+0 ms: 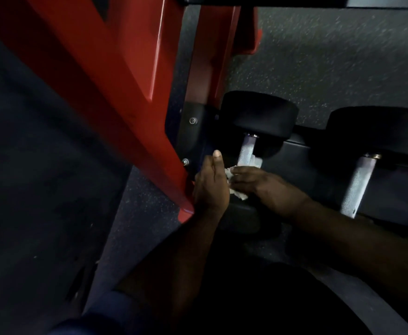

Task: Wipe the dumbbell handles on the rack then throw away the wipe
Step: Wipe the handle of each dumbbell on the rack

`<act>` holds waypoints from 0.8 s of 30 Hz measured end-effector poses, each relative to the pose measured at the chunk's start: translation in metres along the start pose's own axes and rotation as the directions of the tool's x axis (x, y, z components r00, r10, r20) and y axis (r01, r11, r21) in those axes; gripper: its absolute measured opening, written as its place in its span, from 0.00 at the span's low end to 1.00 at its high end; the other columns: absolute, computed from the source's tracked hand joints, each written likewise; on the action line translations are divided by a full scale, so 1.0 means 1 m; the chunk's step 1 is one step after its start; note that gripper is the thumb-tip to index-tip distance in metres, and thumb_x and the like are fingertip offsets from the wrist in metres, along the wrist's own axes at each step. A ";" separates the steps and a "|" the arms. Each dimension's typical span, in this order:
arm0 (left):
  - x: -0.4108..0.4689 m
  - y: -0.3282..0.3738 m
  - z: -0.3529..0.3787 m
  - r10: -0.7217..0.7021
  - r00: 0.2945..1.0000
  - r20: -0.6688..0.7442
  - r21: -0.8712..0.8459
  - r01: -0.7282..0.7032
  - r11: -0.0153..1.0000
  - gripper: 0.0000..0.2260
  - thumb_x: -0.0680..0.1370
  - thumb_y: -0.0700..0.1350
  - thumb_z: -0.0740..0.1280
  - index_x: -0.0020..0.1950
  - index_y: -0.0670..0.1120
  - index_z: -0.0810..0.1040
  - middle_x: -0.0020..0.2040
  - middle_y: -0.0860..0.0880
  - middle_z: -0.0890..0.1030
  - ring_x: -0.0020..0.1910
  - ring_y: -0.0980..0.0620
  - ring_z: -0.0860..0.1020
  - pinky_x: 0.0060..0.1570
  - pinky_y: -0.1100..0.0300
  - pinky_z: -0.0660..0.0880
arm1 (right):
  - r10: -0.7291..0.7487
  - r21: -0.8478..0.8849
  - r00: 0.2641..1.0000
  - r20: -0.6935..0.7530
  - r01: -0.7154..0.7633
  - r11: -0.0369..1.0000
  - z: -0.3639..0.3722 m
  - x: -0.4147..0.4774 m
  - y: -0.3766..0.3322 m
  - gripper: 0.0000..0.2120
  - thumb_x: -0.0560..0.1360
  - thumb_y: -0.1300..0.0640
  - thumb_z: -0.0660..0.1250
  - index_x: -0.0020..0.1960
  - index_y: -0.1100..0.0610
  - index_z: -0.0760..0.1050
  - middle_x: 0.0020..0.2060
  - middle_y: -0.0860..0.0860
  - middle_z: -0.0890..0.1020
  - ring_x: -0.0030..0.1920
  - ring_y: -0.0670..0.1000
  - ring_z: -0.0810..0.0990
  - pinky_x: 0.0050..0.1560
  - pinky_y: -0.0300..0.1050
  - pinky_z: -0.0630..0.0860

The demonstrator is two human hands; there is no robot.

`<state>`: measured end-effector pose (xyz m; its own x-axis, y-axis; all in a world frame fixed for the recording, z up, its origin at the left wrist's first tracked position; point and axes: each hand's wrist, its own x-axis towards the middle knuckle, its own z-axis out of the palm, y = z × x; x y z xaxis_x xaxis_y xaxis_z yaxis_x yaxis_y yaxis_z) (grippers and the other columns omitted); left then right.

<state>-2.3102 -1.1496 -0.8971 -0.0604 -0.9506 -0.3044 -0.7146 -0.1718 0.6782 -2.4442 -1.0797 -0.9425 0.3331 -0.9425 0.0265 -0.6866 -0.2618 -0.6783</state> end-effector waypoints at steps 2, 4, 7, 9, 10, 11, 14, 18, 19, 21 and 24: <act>0.001 -0.004 0.001 0.004 1.000 -0.014 -0.013 -0.004 1.000 0.33 0.77 0.73 0.44 0.55 0.52 0.78 0.49 0.49 0.85 0.53 0.43 0.82 0.57 0.44 0.77 | -0.062 -0.041 0.998 -0.016 0.061 0.997 -0.012 0.001 0.014 0.21 0.83 0.51 0.56 0.64 0.63 0.81 0.67 0.57 0.79 0.72 0.57 0.72 0.75 0.42 0.62; 0.003 -0.008 0.002 -0.003 1.000 -0.019 -0.013 0.003 1.000 0.33 0.77 0.74 0.44 0.55 0.53 0.78 0.48 0.49 0.85 0.52 0.43 0.82 0.57 0.44 0.77 | -0.012 -0.073 0.989 -0.146 0.002 0.997 -0.022 0.008 0.025 0.19 0.83 0.53 0.58 0.67 0.62 0.78 0.70 0.58 0.76 0.73 0.57 0.69 0.77 0.43 0.59; 0.006 -0.011 0.005 -0.005 1.000 -0.009 -0.013 0.005 1.000 0.34 0.77 0.74 0.44 0.56 0.53 0.79 0.50 0.49 0.85 0.54 0.44 0.82 0.58 0.46 0.77 | 0.085 -0.054 0.968 -0.235 -0.101 0.993 -0.009 0.021 0.008 0.19 0.80 0.59 0.61 0.68 0.64 0.77 0.69 0.58 0.77 0.75 0.55 0.68 0.79 0.51 0.56; 0.007 -0.013 0.004 -0.003 1.000 0.014 0.005 0.003 1.000 0.30 0.81 0.71 0.46 0.56 0.52 0.78 0.50 0.50 0.85 0.54 0.44 0.82 0.57 0.49 0.77 | 0.128 0.186 0.982 -0.142 -0.100 0.978 0.005 0.017 -0.004 0.19 0.78 0.67 0.60 0.67 0.65 0.77 0.67 0.56 0.78 0.76 0.38 0.62 0.81 0.49 0.47; 0.008 -0.013 0.005 0.004 1.000 0.023 0.006 -0.004 1.000 0.26 0.83 0.68 0.48 0.56 0.52 0.78 0.50 0.50 0.85 0.54 0.44 0.82 0.56 0.49 0.76 | 0.081 0.186 0.995 -0.057 -0.069 0.980 0.004 0.012 -0.002 0.22 0.76 0.72 0.61 0.68 0.63 0.77 0.69 0.55 0.77 0.77 0.36 0.56 0.80 0.48 0.42; 0.009 -0.014 0.005 0.006 0.999 0.031 0.011 -0.006 1.000 0.24 0.84 0.66 0.50 0.55 0.51 0.78 0.50 0.49 0.85 0.54 0.44 0.82 0.55 0.50 0.76 | -0.006 0.154 0.999 0.040 0.000 0.988 0.003 0.006 0.005 0.26 0.74 0.74 0.62 0.69 0.59 0.77 0.72 0.53 0.75 0.80 0.39 0.53 0.80 0.52 0.40; 0.011 -0.016 0.003 0.006 0.999 0.036 0.049 -0.008 0.999 0.21 0.86 0.63 0.52 0.55 0.51 0.77 0.52 0.46 0.85 0.55 0.42 0.81 0.53 0.50 0.75 | -0.011 0.117 0.999 0.039 0.006 0.993 -0.007 0.001 0.027 0.28 0.75 0.72 0.61 0.71 0.54 0.77 0.75 0.51 0.71 0.81 0.53 0.55 0.80 0.63 0.51; 0.010 -0.015 0.002 0.017 0.996 0.082 0.091 -0.024 0.996 0.22 0.85 0.66 0.50 0.56 0.53 0.76 0.54 0.47 0.84 0.58 0.42 0.80 0.57 0.47 0.75 | 0.329 0.373 0.867 -0.375 -0.183 0.909 0.008 0.005 -0.010 0.20 0.75 0.75 0.64 0.61 0.60 0.83 0.68 0.56 0.78 0.77 0.54 0.68 0.77 0.54 0.65; 0.011 -0.015 0.001 0.018 0.994 0.104 0.086 -0.027 0.996 0.22 0.84 0.66 0.50 0.56 0.53 0.76 0.55 0.48 0.84 0.59 0.42 0.79 0.58 0.47 0.74 | 0.475 0.513 0.779 -0.411 -0.233 0.826 0.016 0.006 -0.025 0.18 0.74 0.76 0.67 0.57 0.61 0.85 0.64 0.56 0.81 0.73 0.52 0.73 0.74 0.54 0.69; 0.011 -0.015 0.001 0.011 0.991 0.136 0.083 -0.023 0.996 0.23 0.84 0.66 0.50 0.57 0.53 0.76 0.56 0.47 0.84 0.60 0.41 0.78 0.57 0.48 0.73 | 0.786 0.819 0.518 -0.338 -0.251 0.517 0.019 0.014 -0.045 0.14 0.73 0.74 0.70 0.54 0.62 0.86 0.57 0.54 0.86 0.62 0.53 0.82 0.66 0.58 0.77; 0.010 -0.015 0.000 0.026 0.994 0.105 0.078 -0.034 0.996 0.27 0.82 0.70 0.47 0.54 0.53 0.75 0.53 0.49 0.84 0.58 0.42 0.79 0.54 0.49 0.74 | 0.989 0.991 0.065 -0.132 0.021 0.130 -0.002 0.037 -0.039 0.15 0.72 0.74 0.64 0.53 0.64 0.84 0.47 0.57 0.87 0.43 0.57 0.86 0.43 0.49 0.82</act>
<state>-2.3002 -1.1560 -0.9106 -0.1520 -0.9222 -0.3557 -0.7645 -0.1184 0.6337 -2.4066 -1.1044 -0.9140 -0.7425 -0.3476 -0.5726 0.5582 0.1515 -0.8158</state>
